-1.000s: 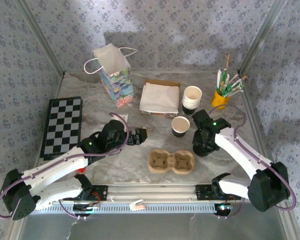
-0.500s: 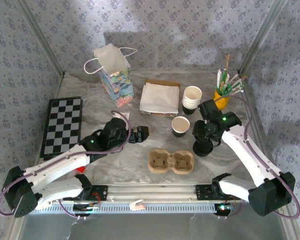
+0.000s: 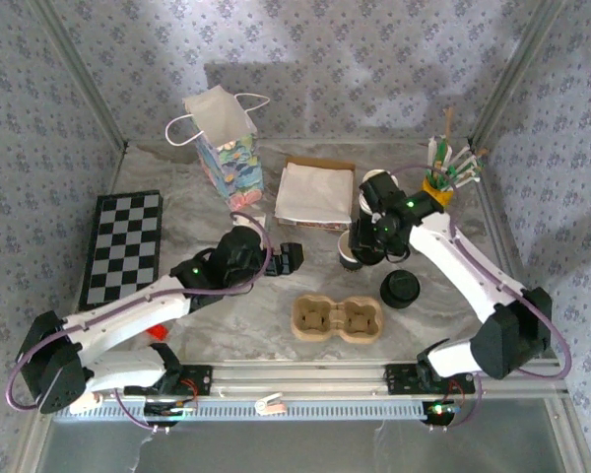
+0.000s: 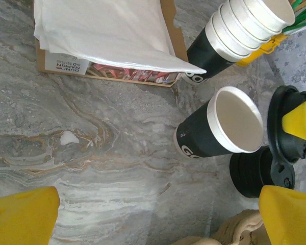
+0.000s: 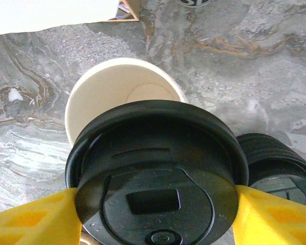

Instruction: Pack the takeout coffee

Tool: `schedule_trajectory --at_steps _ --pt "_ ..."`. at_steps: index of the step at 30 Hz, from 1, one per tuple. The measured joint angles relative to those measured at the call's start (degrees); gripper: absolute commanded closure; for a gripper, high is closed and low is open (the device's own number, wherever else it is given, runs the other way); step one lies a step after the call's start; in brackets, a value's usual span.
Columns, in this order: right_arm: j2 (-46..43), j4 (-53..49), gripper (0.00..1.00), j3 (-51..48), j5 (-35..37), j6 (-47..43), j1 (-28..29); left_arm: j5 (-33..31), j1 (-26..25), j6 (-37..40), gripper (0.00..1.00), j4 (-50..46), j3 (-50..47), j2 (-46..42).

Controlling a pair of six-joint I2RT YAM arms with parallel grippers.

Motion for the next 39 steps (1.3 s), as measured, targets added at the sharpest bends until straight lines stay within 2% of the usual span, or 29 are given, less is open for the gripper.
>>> schedule_trajectory --at_steps 8,27,39 --pt "6.4 0.6 0.30 3.1 -1.5 -0.9 0.0 -1.4 0.0 0.0 0.00 0.2 0.1 0.3" --pt "10.7 1.0 0.28 5.4 -1.5 -2.7 0.0 -3.4 0.0 0.0 0.00 0.1 0.1 0.9" --pt "11.3 1.5 0.18 5.4 -1.6 -3.7 0.0 -3.6 0.0 0.0 0.00 0.1 0.1 1.8"
